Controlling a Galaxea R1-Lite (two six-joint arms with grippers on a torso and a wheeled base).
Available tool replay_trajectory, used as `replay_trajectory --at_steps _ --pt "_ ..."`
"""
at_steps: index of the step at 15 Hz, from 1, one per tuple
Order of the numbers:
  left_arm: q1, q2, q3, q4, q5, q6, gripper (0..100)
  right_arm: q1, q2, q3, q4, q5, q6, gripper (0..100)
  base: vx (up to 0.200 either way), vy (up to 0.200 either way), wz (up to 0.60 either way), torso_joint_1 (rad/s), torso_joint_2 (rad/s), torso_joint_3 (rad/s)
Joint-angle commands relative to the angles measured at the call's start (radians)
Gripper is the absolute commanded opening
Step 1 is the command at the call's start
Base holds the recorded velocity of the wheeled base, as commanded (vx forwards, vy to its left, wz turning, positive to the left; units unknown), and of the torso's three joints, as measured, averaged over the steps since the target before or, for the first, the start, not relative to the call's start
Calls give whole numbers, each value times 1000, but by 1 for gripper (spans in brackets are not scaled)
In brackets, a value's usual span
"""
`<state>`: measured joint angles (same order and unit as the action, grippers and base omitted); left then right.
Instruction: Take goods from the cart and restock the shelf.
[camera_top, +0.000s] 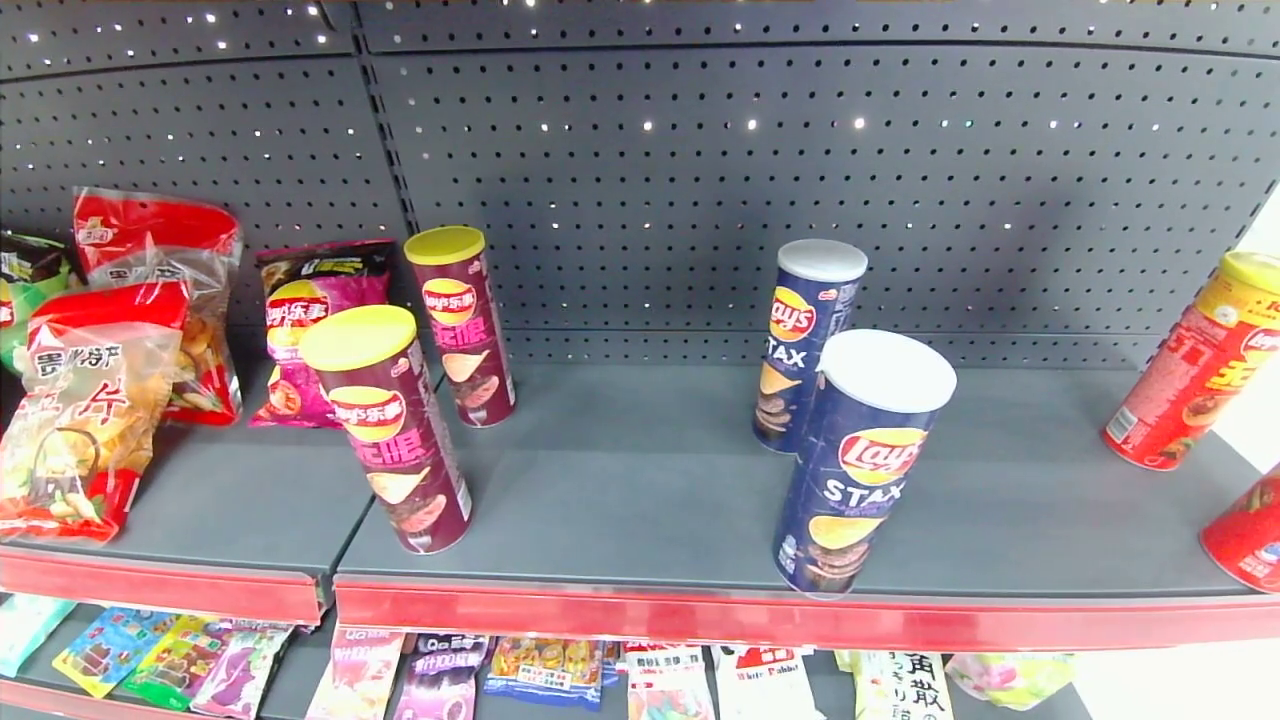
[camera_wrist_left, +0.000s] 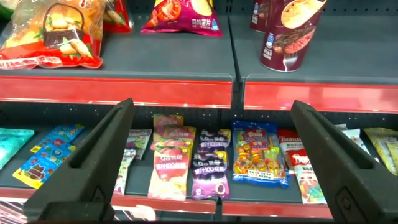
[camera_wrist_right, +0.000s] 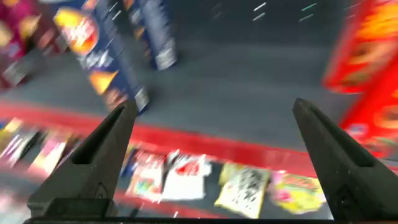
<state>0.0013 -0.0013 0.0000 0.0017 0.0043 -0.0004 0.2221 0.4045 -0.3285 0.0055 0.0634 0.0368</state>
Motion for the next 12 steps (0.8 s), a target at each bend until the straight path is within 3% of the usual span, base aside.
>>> replay_trajectory --at_steps 1,4,6,8,9,10,12 --pt "0 1 0 0 0 0 100 192 83 69 -4 12 -26 100 0 0 0 0 0 0" --pt "0 1 0 0 0 -1 100 342 241 29 -39 16 -14 100 0 0 0 0 0 0" --pt "0 1 0 0 0 -1 100 349 355 14 -118 16 -6 100 0 0 0 0 0 0" --pt "0 1 0 0 0 -1 100 330 496 8 -268 16 11 100 0 0 0 0 0 0" --pt "0 1 0 0 0 0 100 326 511 8 -266 18 9 100 0 0 0 0 0 0" --pt "0 1 0 0 0 -1 100 281 554 0 -266 56 9 100 0 0 0 0 0 0" --pt "0 1 0 0 0 -1 100 146 619 -60 -268 233 2 100 0 0 0 0 0 0"
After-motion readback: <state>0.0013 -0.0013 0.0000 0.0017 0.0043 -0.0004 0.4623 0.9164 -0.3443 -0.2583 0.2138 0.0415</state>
